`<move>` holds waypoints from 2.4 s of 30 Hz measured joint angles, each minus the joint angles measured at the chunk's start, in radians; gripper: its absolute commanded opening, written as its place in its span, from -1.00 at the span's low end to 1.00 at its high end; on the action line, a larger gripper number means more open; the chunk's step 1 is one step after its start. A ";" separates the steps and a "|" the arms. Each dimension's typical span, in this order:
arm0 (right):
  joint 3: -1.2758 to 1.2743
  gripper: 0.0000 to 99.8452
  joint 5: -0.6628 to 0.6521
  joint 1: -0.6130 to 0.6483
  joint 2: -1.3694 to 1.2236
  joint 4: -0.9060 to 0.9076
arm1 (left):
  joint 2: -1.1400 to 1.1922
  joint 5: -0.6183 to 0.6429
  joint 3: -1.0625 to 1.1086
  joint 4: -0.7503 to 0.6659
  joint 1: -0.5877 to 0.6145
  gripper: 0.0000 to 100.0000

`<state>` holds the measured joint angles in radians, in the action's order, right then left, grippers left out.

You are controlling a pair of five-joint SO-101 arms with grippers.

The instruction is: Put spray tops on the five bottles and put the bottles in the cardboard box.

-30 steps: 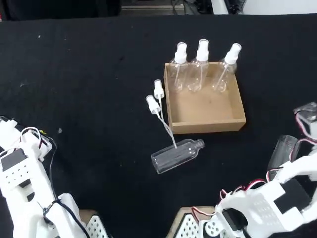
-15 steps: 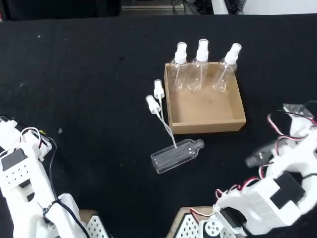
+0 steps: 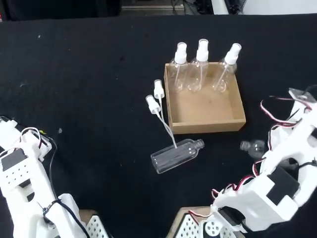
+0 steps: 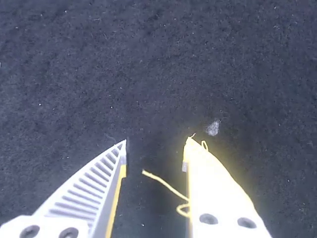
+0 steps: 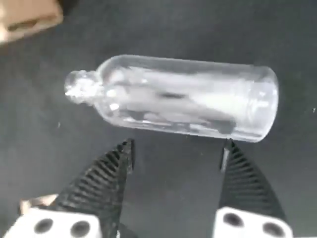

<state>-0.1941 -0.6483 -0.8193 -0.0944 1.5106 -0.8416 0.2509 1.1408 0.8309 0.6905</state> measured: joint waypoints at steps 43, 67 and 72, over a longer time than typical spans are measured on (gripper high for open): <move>-0.198 -0.38 -1.339 -0.032 -0.002 -0.187 | 0.000 0.000 0.000 0.000 0.000 -0.64; -0.198 -0.51 -0.063 -0.064 -0.006 -0.387 | 0.000 0.000 0.000 0.000 0.000 -0.64; -0.198 -0.46 -0.003 -0.026 -0.006 -0.387 | 0.000 0.000 0.000 0.000 0.000 -0.64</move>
<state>-0.3920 -0.6513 -0.8454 -0.1005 1.1239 -0.8416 0.2509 1.1408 0.8309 0.6905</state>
